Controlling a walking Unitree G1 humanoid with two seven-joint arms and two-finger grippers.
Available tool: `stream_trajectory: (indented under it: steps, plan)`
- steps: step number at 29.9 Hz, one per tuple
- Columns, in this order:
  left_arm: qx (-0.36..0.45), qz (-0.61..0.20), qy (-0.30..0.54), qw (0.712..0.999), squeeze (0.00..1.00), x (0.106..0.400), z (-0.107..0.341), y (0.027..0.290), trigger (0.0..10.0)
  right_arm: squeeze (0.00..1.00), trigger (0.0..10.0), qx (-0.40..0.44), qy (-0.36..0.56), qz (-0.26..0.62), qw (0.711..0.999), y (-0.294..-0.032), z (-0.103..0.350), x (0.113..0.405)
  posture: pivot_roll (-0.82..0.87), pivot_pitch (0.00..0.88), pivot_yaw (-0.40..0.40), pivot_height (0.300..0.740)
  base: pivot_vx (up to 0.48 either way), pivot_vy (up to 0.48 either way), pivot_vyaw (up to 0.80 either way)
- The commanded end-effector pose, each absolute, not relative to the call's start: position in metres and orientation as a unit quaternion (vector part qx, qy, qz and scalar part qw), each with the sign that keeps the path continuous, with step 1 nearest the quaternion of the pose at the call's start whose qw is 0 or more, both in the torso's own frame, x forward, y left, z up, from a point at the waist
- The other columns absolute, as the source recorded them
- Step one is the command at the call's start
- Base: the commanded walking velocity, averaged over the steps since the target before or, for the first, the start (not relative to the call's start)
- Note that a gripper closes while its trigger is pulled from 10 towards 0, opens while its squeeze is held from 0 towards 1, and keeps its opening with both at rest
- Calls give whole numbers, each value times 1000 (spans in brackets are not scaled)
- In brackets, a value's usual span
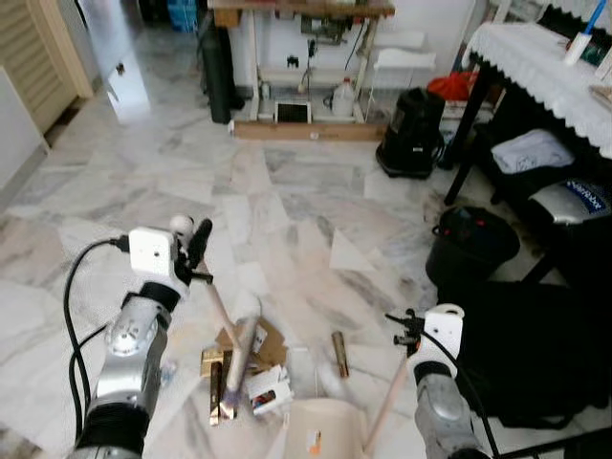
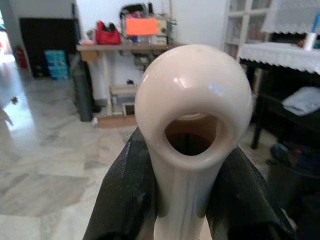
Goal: Sweep floor
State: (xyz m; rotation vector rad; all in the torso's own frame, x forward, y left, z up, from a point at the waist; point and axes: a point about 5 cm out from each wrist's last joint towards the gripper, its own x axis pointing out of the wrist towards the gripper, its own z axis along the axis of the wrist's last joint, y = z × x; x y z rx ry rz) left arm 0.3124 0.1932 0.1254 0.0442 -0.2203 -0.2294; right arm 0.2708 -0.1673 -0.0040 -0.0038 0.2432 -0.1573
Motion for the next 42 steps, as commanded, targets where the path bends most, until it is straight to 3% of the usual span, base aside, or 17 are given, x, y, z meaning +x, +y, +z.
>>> stream_trajectory:
  steps: [1, 21, 34, 42]
  plan:
    - [22, -123, -111, 986, 0, 313, 127, 192, 10000, 0, 10000, -8, 124, -79, 989, -168, -6, 269, 52, 0, -36, 740, 0, 0, 0]
    - [47, -128, -64, 989, 0, 312, 101, 195, 10000, 0, 10000, -47, 122, -91, 987, -169, -10, 260, 25, 21, -38, 740, 0, 0, 0]
    - [-2, -256, 6, 967, 0, 307, 81, 170, 10000, 0, 10000, -46, 120, -82, 988, -167, -10, 260, 10, 42, -46, 740, 0, 0, 0]
    - [-59, -270, 26, 961, 0, 304, 76, 171, 10000, 0, 10000, -46, 124, -76, 988, -165, -11, 259, 14, 45, -50, 740, 0, 0, 0]
